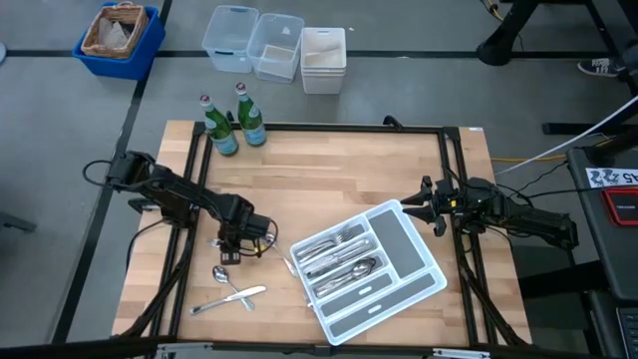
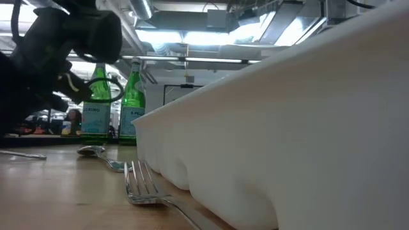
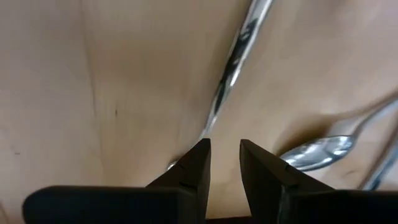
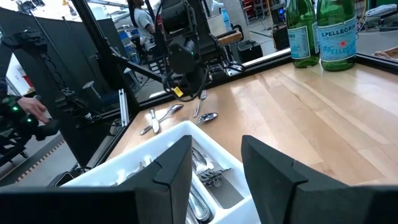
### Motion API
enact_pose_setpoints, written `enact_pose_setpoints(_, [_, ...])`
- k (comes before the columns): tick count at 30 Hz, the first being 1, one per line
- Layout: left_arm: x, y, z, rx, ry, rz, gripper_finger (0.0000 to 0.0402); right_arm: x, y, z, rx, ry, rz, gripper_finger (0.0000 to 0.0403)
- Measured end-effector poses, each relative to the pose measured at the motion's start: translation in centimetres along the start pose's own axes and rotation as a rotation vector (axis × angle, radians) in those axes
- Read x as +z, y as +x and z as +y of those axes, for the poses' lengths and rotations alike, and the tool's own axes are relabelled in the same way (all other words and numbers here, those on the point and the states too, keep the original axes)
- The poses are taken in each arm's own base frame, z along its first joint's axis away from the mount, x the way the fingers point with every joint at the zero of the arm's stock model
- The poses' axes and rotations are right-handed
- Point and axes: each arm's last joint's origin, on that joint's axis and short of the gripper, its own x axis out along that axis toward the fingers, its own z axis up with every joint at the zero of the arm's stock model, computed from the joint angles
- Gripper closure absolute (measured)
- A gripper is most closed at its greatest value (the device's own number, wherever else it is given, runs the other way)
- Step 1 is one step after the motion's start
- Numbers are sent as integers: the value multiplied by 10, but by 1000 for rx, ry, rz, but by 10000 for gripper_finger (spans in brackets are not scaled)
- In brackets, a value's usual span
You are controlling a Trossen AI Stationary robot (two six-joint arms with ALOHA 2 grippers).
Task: Sort silverware
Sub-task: Put the silver fork into the white silverware tray
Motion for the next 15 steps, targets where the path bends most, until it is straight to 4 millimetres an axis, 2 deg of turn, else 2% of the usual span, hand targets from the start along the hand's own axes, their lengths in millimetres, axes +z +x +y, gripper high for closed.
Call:
enact_pose_setpoints(7, [-6, 10, 6, 29, -8, 33, 328, 0, 0, 0, 0, 0, 0, 260])
enact_pose_setpoints(15, [-7, 22, 10, 52, -7, -10, 328, 0, 0, 0, 1, 0, -1, 260])
